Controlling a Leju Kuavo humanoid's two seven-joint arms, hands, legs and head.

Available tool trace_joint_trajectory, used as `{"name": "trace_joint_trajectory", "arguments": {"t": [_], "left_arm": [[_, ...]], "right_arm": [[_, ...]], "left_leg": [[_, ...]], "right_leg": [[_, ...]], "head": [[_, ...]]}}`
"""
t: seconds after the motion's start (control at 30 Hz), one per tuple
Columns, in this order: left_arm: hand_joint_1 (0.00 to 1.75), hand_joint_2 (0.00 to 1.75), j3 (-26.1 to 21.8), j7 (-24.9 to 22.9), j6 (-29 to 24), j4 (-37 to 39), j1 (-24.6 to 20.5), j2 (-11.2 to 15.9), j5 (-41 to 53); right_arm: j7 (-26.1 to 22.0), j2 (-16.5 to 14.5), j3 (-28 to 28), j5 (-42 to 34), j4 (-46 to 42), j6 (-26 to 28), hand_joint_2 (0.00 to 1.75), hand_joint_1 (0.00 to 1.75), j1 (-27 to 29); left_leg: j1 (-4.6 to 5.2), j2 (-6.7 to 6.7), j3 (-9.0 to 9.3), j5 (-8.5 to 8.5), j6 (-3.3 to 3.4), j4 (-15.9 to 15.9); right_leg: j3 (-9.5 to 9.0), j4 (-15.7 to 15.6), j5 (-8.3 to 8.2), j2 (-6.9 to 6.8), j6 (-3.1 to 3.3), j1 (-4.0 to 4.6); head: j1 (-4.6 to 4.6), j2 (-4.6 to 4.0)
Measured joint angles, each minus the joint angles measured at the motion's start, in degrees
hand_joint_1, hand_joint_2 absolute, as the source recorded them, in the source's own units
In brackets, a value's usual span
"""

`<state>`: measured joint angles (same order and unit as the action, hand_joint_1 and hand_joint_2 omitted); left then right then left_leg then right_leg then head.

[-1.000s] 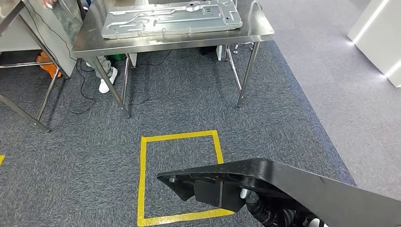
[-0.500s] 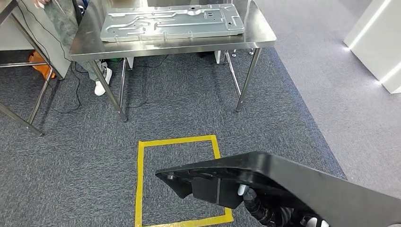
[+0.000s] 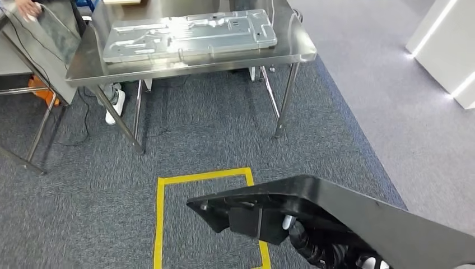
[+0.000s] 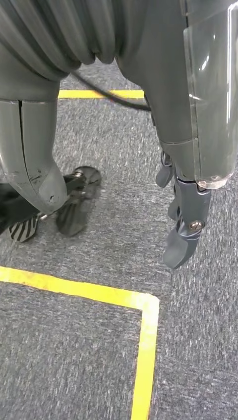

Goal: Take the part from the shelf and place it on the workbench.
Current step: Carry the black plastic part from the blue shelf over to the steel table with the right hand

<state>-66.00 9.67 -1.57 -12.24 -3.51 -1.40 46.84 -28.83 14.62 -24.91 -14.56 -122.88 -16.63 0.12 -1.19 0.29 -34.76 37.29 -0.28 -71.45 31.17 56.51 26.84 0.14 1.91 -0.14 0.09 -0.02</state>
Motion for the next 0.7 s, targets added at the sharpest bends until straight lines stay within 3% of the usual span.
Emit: {"name": "trace_joint_trajectory", "arguments": {"t": [0.03, 0.07, 0.13, 0.17, 0.23, 0.33, 0.4, 0.47, 0.53, 0.57, 0.63, 0.7], "left_arm": [[0.00, 1.75, -0.05, 0.00, 0.01, 0.00, 0.12, 0.01, 0.00], [0.00, 1.75, -0.11, 0.01, 0.02, 0.00, 0.20, 0.01, 0.00], [0.00, 1.75, -0.24, 0.04, 0.04, 0.00, 0.24, 0.09, 0.00], [0.00, 1.75, -0.30, 0.06, 0.05, 0.00, 0.23, 0.14, 0.00], [0.00, 1.75, -0.36, 0.10, 0.05, 0.00, 0.26, 0.26, 0.00], [0.00, 1.75, -0.40, 0.18, 0.05, 0.00, 0.25, 0.27, -0.01], [0.00, 1.75, -0.42, 0.22, 0.06, 0.00, 0.12, 0.22, -0.02], [0.00, 1.75, -0.42, 0.23, 0.07, 0.00, 0.09, 0.21, -0.01], [0.00, 1.75, -0.42, 0.23, 0.07, 0.00, 0.25, 0.19, 0.00], [0.00, 1.75, -0.43, 0.24, 0.07, 0.00, 0.32, 0.15, 0.00], [0.00, 1.75, -0.43, 0.27, 0.12, 0.00, 0.31, 0.06, -0.01], [0.00, 1.75, -0.43, 0.39, 0.21, 0.00, 0.18, 0.01, -0.02]], "right_arm": [[0.00, 0.00, -0.07, 0.00, 0.00, -0.01, 1.75, 1.73, 0.04], [0.00, 0.00, -0.14, 0.00, 0.00, -0.01, 1.75, 1.73, 0.04], [0.00, 0.00, -0.26, 0.00, 0.02, -0.02, 1.75, 1.73, 0.02], [-0.01, 0.00, -0.30, 0.00, 0.03, -0.01, 1.75, 1.73, 0.01], [-0.01, -0.01, -0.34, 0.01, 0.04, -0.01, 1.75, 1.73, -0.02], [-0.03, -0.01, -0.39, 0.02, 0.02, -0.01, 1.75, 1.73, -0.10], [-0.05, 0.00, -0.40, 0.02, 0.01, 0.00, 1.75, 1.73, -0.21], [-0.05, 0.00, -0.43, 0.02, 0.01, 0.00, 1.75, 1.73, -0.19], [-0.02, 0.00, -0.44, 0.02, 0.02, 0.00, 1.75, 1.73, -0.10], [-0.02, 0.00, -0.44, 0.02, 0.02, 0.00, 1.75, 1.73, -0.08], [-0.03, 0.00, -0.45, 0.03, 0.03, 0.00, 1.75, 1.73, -0.07], [-0.02, -0.01, -0.49, 0.09, 0.10, 0.00, 1.75, 1.73, -0.04]], "left_leg": [[0.10, -0.01, -0.90, -0.68, 0.29, 0.16], [0.28, -0.02, -0.76, -2.69, 0.75, 2.41], [0.93, -0.09, 0.93, -7.94, 1.98, 9.32], [1.28, -0.17, 1.59, -9.30, 2.46, 12.01], [1.75, -0.37, 2.22, -9.95, 3.07, 14.24], [1.38, -0.48, 4.00, -10.37, 3.76, 15.60], [1.10, -0.40, 5.19, -10.18, 4.01, 15.95], [1.04, -0.39, 5.75, -9.53, 4.06, 15.94], [0.94, -0.45, 6.69, -8.58, 3.80, 15.92], [0.83, -0.50, 7.43, -7.99, 3.58, 15.92], [0.60, -0.59, 9.09, -6.67, 3.04, 15.96], [0.51, -0.72, 10.45, -5.57, 2.36, 16.30]], "right_leg": [[-0.38, 0.03, 0.36, 0.12, 0.06, 0.24], [-0.92, 0.04, 0.76, 0.19, 0.08, 0.47], [-2.14, -0.05, 1.57, 0.20, 0.00, 0.85], [-2.56, -0.14, 1.91, 0.27, -0.15, 0.89], [-3.03, -0.06, 2.25, 0.39, -0.78, 0.78], [-3.03, 2.22, 2.46, 0.41, -1.76, 0.70], [-0.51, 6.93, 4.63, 0.34, -2.39, 0.45], [4.31, 13.74, 7.71, 0.27, -3.02, -0.06], [7.69, 16.46, 8.58, 0.19, -3.55, -0.56], [8.00, 14.96, 7.38, 0.14, -3.74, -0.72], [6.74, 7.97, 1.61, -0.03, -3.75, -0.82], [5.51, 2.73, -2.29, -0.31, -3.27, -0.53]], "head": [[-0.01, 0.00], [-0.01, 0.00], [0.02, 0.00], [0.02, 0.00], [0.01, 0.00], [-0.02, 0.00], [-0.01, 0.00], [-0.01, 0.00], [0.00, 0.00], [0.00, 0.00], [0.02, 0.00], [0.02, 0.00]]}}
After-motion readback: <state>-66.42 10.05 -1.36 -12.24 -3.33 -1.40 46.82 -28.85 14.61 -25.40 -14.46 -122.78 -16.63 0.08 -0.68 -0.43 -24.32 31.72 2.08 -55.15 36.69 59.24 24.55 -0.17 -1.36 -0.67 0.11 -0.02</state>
